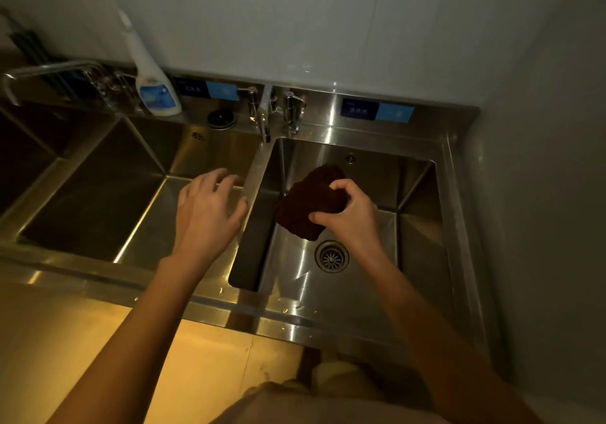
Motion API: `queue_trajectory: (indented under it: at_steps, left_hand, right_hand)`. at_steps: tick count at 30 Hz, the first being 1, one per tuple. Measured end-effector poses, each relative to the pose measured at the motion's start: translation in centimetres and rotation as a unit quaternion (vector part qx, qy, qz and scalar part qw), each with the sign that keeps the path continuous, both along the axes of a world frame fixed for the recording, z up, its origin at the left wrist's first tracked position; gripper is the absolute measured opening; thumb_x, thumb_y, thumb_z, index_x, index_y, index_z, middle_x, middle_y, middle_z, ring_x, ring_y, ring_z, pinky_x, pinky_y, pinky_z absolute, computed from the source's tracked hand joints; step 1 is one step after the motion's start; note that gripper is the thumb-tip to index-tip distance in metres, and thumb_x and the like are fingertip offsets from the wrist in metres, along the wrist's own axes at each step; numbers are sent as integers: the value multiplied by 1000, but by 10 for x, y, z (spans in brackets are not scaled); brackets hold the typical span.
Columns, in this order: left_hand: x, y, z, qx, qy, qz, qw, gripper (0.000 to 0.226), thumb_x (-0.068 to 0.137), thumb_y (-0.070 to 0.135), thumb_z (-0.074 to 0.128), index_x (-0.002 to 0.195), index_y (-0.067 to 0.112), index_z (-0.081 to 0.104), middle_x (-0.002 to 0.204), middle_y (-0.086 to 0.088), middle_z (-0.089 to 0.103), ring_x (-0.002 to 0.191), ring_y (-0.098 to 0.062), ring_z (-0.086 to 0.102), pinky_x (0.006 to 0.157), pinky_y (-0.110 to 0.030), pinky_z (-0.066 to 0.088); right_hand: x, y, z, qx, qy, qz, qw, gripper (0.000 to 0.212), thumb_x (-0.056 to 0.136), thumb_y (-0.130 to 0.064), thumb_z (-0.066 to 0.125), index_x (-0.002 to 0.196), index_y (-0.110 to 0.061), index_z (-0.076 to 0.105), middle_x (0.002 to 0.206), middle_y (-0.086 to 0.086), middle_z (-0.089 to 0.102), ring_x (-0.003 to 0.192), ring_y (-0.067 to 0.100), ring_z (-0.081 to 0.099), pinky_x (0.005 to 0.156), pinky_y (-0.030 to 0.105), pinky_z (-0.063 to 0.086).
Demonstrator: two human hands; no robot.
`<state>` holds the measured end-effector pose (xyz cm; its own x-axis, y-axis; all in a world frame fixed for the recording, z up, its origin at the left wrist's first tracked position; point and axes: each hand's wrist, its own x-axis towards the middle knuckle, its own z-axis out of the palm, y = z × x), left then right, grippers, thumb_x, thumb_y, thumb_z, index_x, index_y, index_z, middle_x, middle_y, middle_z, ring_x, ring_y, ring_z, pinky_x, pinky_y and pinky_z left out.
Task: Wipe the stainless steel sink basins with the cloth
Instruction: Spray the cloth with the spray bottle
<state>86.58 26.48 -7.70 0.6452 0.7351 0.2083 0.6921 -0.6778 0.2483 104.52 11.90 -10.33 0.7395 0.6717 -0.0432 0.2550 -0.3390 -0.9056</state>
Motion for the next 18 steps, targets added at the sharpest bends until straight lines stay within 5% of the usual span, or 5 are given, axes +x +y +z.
queue_trajectory:
  at_steps: [8, 18]
  left_hand:
    - [-102, 36, 4, 13, 30, 44, 998, 46, 93, 36, 56, 133, 14, 53, 138, -9, 50, 130, -27, 42, 108, -46, 32]
    - [-197, 69, -2, 7, 58, 81, 995, 48, 94, 39, 53, 136, 17, 52, 141, -7, 49, 133, -25, 41, 109, -44, 32]
  right_hand:
    - [-81, 53, 2, 40, 32, 0, 999, 52, 56, -26, 85, 100, -33, 58, 110, -3, 62, 106, 18, 60, 87, 46, 55]
    - [-167, 120, 0, 49, 21, 54, 997, 52, 53, -36, 83, 90, -54, 52, 107, -10, 62, 101, 14, 62, 83, 44, 57]
